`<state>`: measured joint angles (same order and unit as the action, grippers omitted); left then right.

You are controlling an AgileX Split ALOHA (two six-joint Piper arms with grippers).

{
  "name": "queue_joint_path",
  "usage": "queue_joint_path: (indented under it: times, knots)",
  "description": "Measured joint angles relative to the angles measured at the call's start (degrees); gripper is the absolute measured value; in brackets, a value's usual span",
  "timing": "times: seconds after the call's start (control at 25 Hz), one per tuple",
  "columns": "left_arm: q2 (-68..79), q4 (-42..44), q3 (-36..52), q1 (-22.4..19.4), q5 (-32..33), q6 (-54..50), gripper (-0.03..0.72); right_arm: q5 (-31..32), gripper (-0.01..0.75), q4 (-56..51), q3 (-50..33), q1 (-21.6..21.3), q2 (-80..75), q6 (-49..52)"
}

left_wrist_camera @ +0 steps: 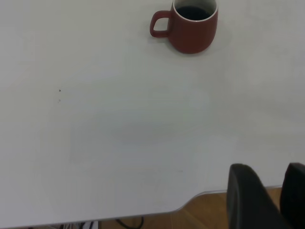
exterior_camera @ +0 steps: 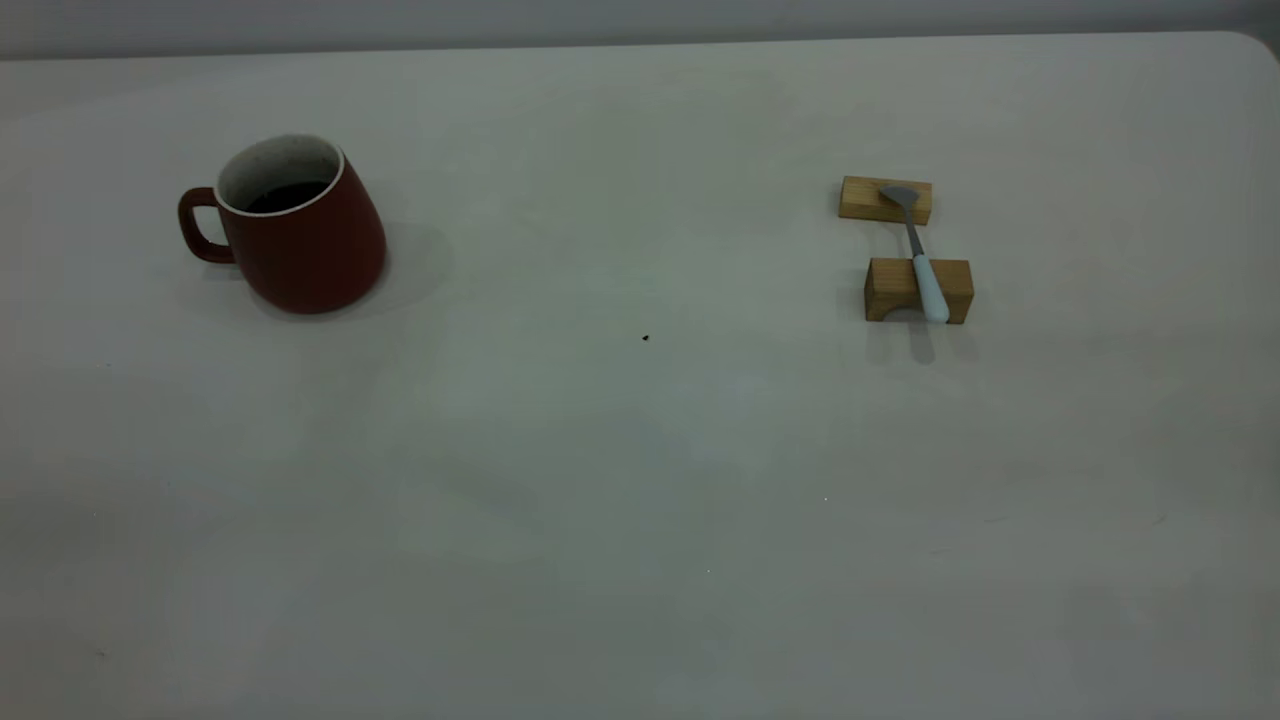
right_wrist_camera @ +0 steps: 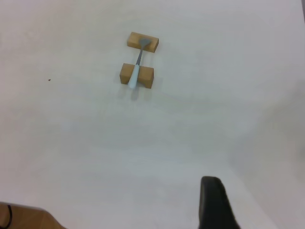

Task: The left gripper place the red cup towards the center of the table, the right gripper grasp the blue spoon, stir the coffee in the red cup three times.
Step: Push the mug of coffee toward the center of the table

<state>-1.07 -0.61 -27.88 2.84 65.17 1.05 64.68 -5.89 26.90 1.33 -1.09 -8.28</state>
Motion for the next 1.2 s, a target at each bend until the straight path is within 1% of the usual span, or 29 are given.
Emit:
queue_joint_path:
  times: [1.0,1.2]
  knots:
    - [0.1,0.0,0.0,0.0,-0.1,-1.1,0.245,0.0,0.489,0.0,0.0,0.0,0.0,0.0]
    - [5.7,0.0,-3.7,0.9,-0.2,-1.5,0.245,0.0,0.489,0.0,0.0,0.0,0.0,0.0]
